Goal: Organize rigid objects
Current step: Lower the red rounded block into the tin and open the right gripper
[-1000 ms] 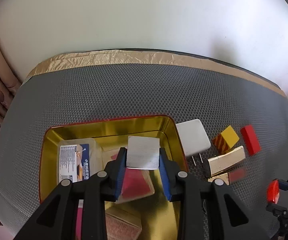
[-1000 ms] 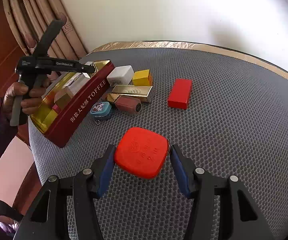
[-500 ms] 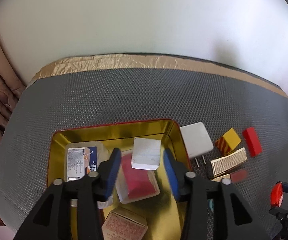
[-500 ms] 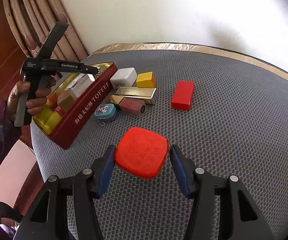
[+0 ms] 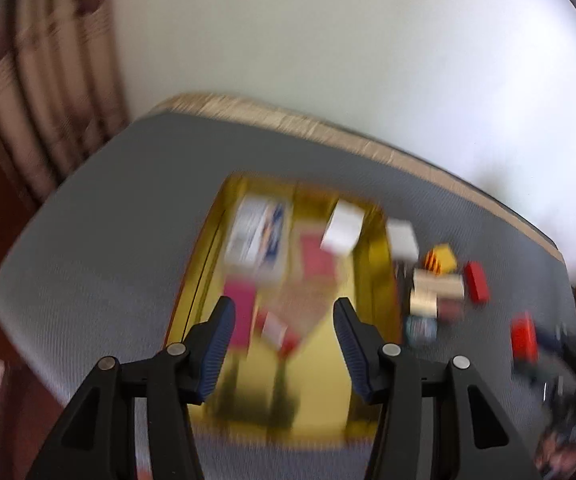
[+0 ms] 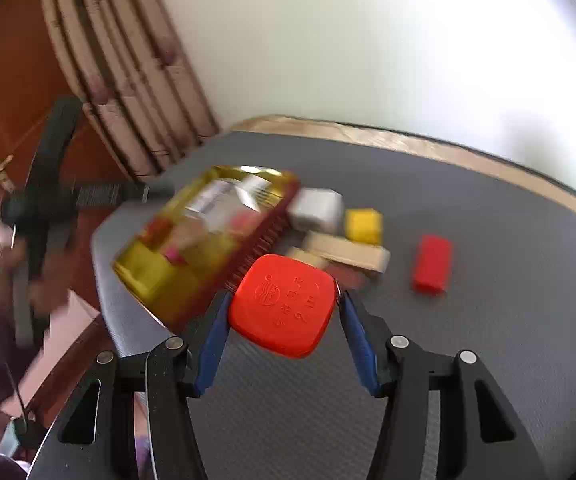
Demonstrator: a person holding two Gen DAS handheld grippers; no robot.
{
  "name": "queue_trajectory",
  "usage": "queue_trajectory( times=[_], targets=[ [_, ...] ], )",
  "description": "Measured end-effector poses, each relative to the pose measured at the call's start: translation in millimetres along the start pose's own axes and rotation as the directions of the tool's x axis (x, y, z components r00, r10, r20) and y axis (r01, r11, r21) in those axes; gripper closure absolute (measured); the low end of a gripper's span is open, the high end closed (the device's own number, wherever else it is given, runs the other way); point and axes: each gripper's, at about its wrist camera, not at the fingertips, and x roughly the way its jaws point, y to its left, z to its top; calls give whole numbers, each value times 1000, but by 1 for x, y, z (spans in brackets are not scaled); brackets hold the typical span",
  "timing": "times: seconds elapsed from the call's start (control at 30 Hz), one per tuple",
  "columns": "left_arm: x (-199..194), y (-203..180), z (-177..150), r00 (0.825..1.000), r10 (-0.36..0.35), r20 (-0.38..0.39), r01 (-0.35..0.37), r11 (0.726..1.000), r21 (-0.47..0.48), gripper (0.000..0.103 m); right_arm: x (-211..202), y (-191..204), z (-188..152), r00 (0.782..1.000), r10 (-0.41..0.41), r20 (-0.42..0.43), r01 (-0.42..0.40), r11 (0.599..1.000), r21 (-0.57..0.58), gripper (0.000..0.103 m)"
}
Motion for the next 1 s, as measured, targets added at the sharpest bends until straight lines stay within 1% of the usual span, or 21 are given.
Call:
queue_trajectory(
  times=[0.07, 0.17, 0.23, 0.27, 0.33, 0.37, 0.43, 0.5, 0.57, 0.63, 0.7, 0.83, 1.0],
  targets=[
    [-11, 10, -29, 998, 56, -21, -57, 998, -30, 51, 13, 15, 16, 1000, 28, 1, -28, 999, -21, 51],
    [-27, 22, -72, 994, 113, -12, -114, 991, -75, 51, 36, 32, 38, 997, 73, -7, -73, 997, -24, 51],
    [-36, 24, -86, 990, 138, 16, -136, 986, -92, 51, 53, 39, 51, 995, 92, -24, -93, 995, -22, 51],
    [-41, 24, -95, 986, 155, 52, -150, 984, -93, 51, 64, 44, 56, 995, 90, -36, -91, 995, -27, 51],
    [-45, 20, -96, 978, 188, 89, -183, 981, -69, 51, 81, 48, 64, 995, 81, -53, -83, 996, -34, 51],
    [-45, 17, -96, 976, 192, 105, -187, 981, -53, 51, 92, 50, 68, 995, 73, -63, -75, 997, -36, 51],
    [-46, 13, -98, 978, 173, 115, -171, 985, -34, 51, 107, 50, 73, 994, 67, -83, -69, 997, -20, 51],
    [-45, 10, -98, 982, 162, 102, -161, 987, -17, 51, 121, 46, 75, 992, 68, -102, -68, 998, 3, 51],
    [-43, 12, -98, 987, 137, 78, -137, 991, -11, 51, 134, 42, 77, 991, 60, -116, -57, 998, 29, 51],
    [-41, 13, -98, 990, 123, 62, -122, 992, -19, 51, 144, 40, 78, 990, 61, -126, -55, 997, 50, 51],
    [-40, 15, -97, 992, 108, 60, -106, 994, -28, 51, 150, 39, 78, 989, 56, -134, -50, 998, 46, 51],
    [-40, 15, -97, 993, 103, 56, -102, 995, -22, 51, 159, 42, 79, 988, 35, -151, -32, 999, 23, 51],
    [-40, 14, -97, 993, 103, 60, -102, 995, -12, 51, 170, 39, 77, 986, 24, -167, -19, 999, 36, 51]
  ],
)
